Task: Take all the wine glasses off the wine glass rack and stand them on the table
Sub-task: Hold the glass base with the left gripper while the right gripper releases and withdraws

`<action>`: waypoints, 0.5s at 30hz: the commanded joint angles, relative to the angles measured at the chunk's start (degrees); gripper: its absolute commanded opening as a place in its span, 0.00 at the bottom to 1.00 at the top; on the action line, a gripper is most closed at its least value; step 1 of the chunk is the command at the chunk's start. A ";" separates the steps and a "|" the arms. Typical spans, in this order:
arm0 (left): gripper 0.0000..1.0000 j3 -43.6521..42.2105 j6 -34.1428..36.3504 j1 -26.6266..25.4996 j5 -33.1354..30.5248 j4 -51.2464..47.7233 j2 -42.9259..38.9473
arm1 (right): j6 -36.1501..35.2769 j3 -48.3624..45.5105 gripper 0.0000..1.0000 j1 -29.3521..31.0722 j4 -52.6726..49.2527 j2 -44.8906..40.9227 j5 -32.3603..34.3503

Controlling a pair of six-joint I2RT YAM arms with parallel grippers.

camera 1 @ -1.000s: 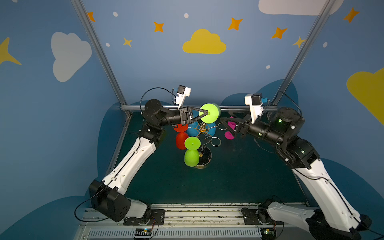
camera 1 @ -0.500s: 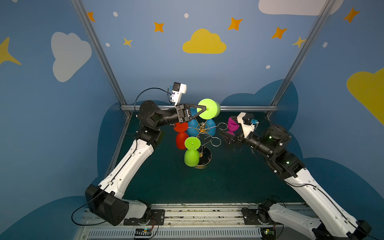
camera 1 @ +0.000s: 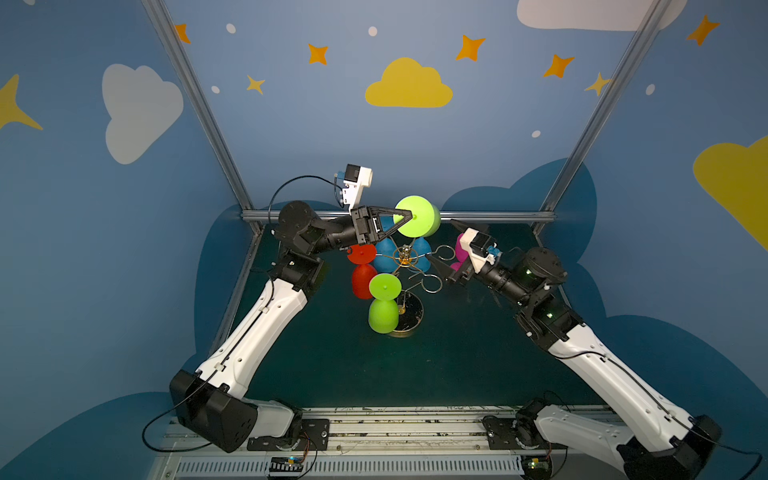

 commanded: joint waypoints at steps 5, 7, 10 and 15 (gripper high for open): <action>0.03 0.47 -1.03 0.22 -0.12 2.79 -2.18 | -1.32 5.57 0.92 0.03 4.99 6.26 -1.19; 0.03 0.26 -0.79 0.22 -0.31 2.36 -2.42 | -1.30 7.03 0.92 0.03 5.09 7.94 -0.56; 0.03 0.04 -1.01 0.22 -0.38 2.39 -2.54 | -1.48 8.68 0.92 0.03 5.25 10.06 0.04; 0.03 -0.19 -2.06 0.19 -0.40 3.64 -2.54 | -1.75 10.81 0.92 0.10 5.53 12.83 -0.29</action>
